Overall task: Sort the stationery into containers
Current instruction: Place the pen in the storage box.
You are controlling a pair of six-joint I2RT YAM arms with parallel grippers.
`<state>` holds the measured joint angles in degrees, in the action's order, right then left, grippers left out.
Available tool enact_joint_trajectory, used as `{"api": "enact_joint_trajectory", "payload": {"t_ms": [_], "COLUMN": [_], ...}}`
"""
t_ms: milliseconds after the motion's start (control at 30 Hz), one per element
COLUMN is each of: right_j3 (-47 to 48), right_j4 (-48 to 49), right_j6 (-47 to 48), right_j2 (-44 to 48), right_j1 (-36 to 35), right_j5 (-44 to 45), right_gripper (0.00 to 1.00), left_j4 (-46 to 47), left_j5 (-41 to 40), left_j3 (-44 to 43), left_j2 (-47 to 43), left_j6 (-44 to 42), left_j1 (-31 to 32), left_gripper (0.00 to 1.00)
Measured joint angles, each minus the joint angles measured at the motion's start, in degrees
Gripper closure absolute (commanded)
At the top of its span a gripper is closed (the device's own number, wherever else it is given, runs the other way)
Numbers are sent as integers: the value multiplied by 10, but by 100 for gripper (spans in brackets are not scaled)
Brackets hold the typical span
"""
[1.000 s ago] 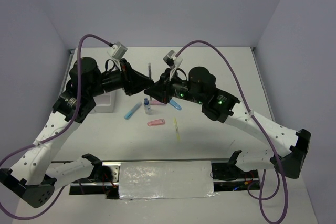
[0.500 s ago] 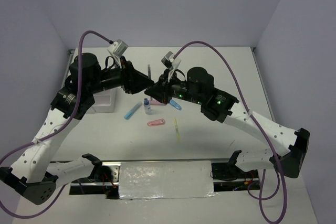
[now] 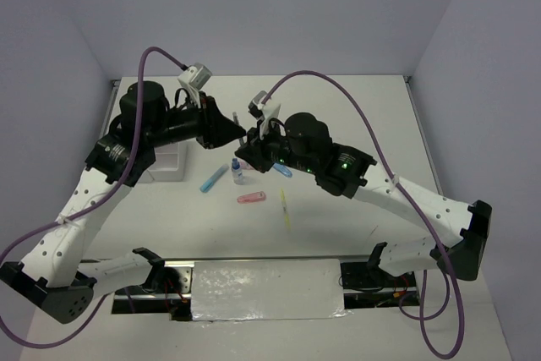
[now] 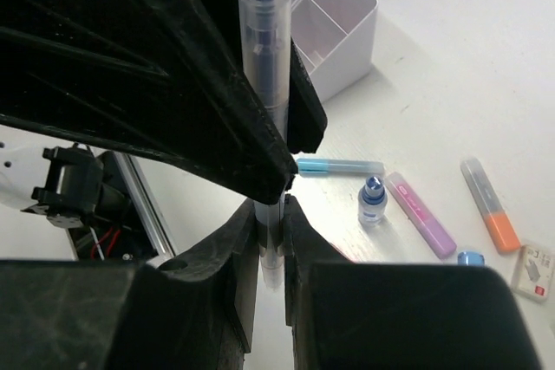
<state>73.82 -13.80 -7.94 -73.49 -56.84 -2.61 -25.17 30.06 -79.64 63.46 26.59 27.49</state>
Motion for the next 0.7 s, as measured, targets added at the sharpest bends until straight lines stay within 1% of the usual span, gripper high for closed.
{"api": "enact_joint_trajectory", "payload": {"t_ms": [33,67,100,133,167,200,233,267,333,433,600,700], "right_j3": [2,4,4,4,4,4,3,-1,-19,-74,-200,-249], "right_j4": [-4,-8,-11,-11,-10,-10,-8,-5,-2,1,8,16], "right_j6": [3,4,5,5,5,6,6,6,14,5,-41,-64], "right_j2": [-2,-4,-6,-7,-8,-9,-9,-6,2,36,153,224], "right_j1": [-2,-4,-5,-5,-6,-6,-6,-7,-10,-10,2,4], "right_j5": [3,8,10,12,13,13,12,13,18,51,120,133], "right_gripper": [100,100,100,100,96,61,35,1,0,0,0,0], "left_j4": [-3,-8,-17,-24,-31,-38,-43,-45,-52,-65,-60,-36], "left_j5": [-2,-4,-10,-13,-16,-20,-29,-40,-82,-197,-438,-549], "left_j3": [0,-1,-4,-7,-12,-17,-21,-24,-28,-27,9,36], "left_j2": [1,2,3,5,7,9,11,12,13,13,22,50], "left_j6": [-2,-7,-15,-15,-21,-24,-26,-26,-26,-23,5,19], "left_j1": [0,0,0,0,0,1,1,2,3,5,-2,-22], "left_gripper": [74,91,98,100,100,100,100,100,100,100,100,100]}}
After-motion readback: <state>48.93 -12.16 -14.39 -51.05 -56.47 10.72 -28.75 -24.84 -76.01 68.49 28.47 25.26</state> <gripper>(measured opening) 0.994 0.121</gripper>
